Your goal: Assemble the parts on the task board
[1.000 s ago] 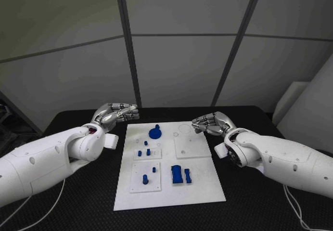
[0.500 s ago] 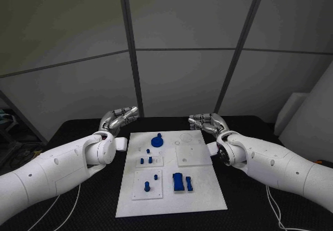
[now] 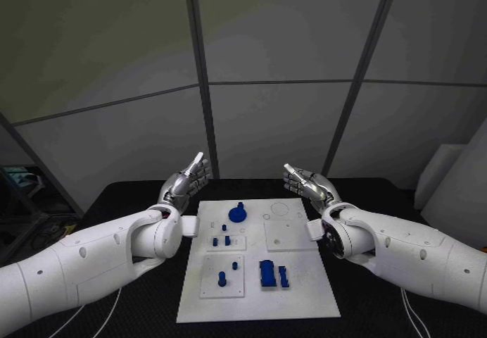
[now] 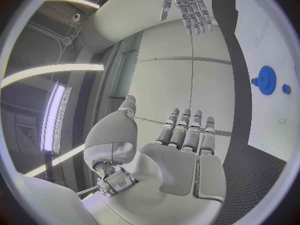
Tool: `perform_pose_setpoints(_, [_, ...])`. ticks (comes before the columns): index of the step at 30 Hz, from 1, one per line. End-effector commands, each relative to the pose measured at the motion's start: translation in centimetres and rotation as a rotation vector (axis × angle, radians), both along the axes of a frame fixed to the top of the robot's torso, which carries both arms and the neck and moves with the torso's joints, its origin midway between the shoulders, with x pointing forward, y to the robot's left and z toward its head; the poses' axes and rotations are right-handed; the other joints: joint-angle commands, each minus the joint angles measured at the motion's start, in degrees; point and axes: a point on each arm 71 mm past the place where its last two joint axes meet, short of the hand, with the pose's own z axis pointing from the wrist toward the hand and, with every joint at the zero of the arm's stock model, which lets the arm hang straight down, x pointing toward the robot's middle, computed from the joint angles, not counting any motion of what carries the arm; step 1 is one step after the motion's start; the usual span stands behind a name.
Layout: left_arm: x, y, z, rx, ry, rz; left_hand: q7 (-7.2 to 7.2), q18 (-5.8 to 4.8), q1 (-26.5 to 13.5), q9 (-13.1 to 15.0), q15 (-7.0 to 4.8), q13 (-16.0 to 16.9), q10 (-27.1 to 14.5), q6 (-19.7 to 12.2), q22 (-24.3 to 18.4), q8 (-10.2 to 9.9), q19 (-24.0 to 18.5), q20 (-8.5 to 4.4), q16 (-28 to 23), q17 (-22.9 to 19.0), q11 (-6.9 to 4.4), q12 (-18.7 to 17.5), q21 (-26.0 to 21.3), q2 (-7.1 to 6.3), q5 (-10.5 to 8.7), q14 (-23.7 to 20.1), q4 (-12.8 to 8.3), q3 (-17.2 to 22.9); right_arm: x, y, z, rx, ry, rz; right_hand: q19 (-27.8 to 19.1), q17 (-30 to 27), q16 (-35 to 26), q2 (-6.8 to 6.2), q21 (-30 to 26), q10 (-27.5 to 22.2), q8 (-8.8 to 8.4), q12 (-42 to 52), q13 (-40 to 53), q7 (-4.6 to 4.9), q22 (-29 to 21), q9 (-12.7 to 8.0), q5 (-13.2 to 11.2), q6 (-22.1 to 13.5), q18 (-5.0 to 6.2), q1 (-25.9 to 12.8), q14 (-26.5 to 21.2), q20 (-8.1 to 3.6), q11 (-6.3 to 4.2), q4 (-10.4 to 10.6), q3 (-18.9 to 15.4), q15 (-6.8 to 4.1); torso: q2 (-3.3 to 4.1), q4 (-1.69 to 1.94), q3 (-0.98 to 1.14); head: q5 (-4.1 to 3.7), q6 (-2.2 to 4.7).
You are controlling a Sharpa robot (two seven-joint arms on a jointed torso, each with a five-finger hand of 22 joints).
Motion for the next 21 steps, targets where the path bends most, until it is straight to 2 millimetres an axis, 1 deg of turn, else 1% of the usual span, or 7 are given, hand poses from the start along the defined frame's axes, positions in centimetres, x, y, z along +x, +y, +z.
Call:
perform_pose_setpoints(1, [-1.2,-0.5,0.7,0.094,-0.036,0.096,-1.23,-1.58,-12.30,-0.26,-1.90,-0.26,-8.63,-8.88,-2.47,-0.46,-4.51,-2.70,-0.39,-0.26,-4.02,-0.59,-0.34,1.05,-1.45,-8.04,-0.30,-1.72,-1.3,-0.3,1.0,0.056,-0.019,-0.141,-7.84,-0.38,-0.47,-0.14,-1.03,-9.42,-0.44,-0.40,-0.27,-2.77,-3.75,-0.27,-4.09,-8.74,-1.99,-13.90,-9.17,-2.61,-3.98,-5.63,0.45,-2.17,-0.08,0.10,0.10,-0.01,0.02])
perform_pose_setpoints(2, [-1.6,-0.7,0.8,0.101,-0.037,0.099,-1.23,-1.58,-13.39,-0.26,-5.92,-0.26,-9.40,-9.63,-2.70,-0.46,-4.81,-3.00,-0.39,-0.26,-4.02,-0.59,-0.34,1.05,-1.45,-8.75,-0.30,-1.72,-1.7,-0.3,1.2,0.063,-0.017,-0.150,-8.52,-0.38,-0.47,-0.14,-1.03,-10.24,-0.44,-0.40,-0.27,-2.77,-3.75,-0.27,-4.09,-9.47,-1.99,-15.13,-9.97,-2.84,-3.98,-5.63,0.45,-2.17,-0.08,0.10,0.10,-0.01,0.02])
perform_pose_setpoints(8, [-3.5,-1.8,1.3,0.131,-0.043,0.113,-1.23,-1.58,-19.20,-0.26,-5.92,-0.26,-13.50,-13.85,-7.78,-0.46,-6.87,-4.35,-0.39,-0.26,-4.02,-0.59,-0.34,1.05,-1.45,-12.54,-0.30,-1.72,-3.8,0.0,2.0,0.088,-0.003,-0.195,-12.08,-0.38,-0.47,-0.14,-1.03,-14.48,-0.44,-0.40,-0.27,-2.77,-3.75,-0.27,-4.09,-13.41,-2.61,-21.40,-14.12,-4.00,-3.98,-5.63,0.45,-2.17,-0.08,0.10,0.10,-0.01,0.02])
perform_pose_setpoints(9, [-3.6,-1.9,1.3,0.133,-0.043,0.115,-1.23,-1.58,-19.68,-0.26,-5.92,-0.26,-13.85,-14.17,-7.78,-0.46,-7.09,-8.42,-0.39,-0.26,-4.02,-0.59,-0.34,1.05,-1.45,-12.87,-0.30,-1.72,-4.1,0.0,2.1,0.090,-0.001,-0.199,-12.56,-0.38,-0.47,-0.14,-1.03,-15.12,-0.44,-0.40,-0.27,-2.77,-3.75,-0.27,-4.09,-14.00,-6.63,-22.32,-14.70,-4.17,-3.98,-5.63,0.45,-2.17,-0.08,0.10,0.10,-0.01,0.02])
perform_pose_setpoints(10, [-3.7,-2.0,1.3,0.135,-0.043,0.115,-1.23,-1.58,-20.42,-0.26,-5.92,-0.26,-14.37,-14.71,-7.78,-0.46,-7.39,-8.42,-0.39,-0.26,-4.02,-0.59,-0.34,1.05,-1.45,-13.35,-0.30,-1.72,-4.2,0.0,2.2,0.092,0.000,-0.202,-13.01,-0.38,-0.47,-0.14,-1.03,-15.58,-0.44,-0.40,-0.27,-2.77,-3.75,-0.27,-4.09,-14.48,-6.63,-23.10,-15.21,-8.22,-3.98,-5.63,0.45,-2.17,-0.08,0.10,0.10,-0.01,0.02])
perform_pose_setpoints(20, [-3.8,-2.0,1.4,0.136,-0.044,0.116,-1.23,-1.58,-26.74,-0.26,-5.92,-0.26,-18.79,-19.26,-7.78,-0.46,-9.92,-8.42,-0.39,-0.26,-4.02,-0.59,-0.34,1.05,-1.45,-17.52,-0.30,-1.72,-4.6,0.0,2.3,0.094,0.004,-0.208,-16.95,-0.38,-0.47,-0.14,-1.03,-20.43,-0.44,-0.40,-0.27,-2.77,-3.75,-0.27,-4.09,-19.00,-6.63,-30.27,-19.92,-8.22,-3.98,-5.63,0.45,-2.17,-0.08,0.10,0.10,-0.01,0.02])
perform_pose_setpoints(21, [-3.8,-2.0,1.4,0.136,-0.044,0.116,-1.23,-1.58,-27.38,-0.26,-5.92,-0.26,-19.27,-19.75,-7.78,-0.46,-14.15,-8.42,-0.39,-0.26,-4.02,-0.59,-0.34,1.05,-1.45,-17.93,-0.30,-1.72,-4.6,0.0,2.3,0.094,0.004,-0.208,-17.32,-0.38,-0.47,-0.14,-1.03,-20.96,-0.44,-0.40,-0.27,-2.77,-3.75,-0.27,-4.09,-19.47,-6.63,-31.04,-20.43,-8.22,-3.98,-5.63,0.45,-2.17,-0.08,0.10,0.10,-0.01,0.02])
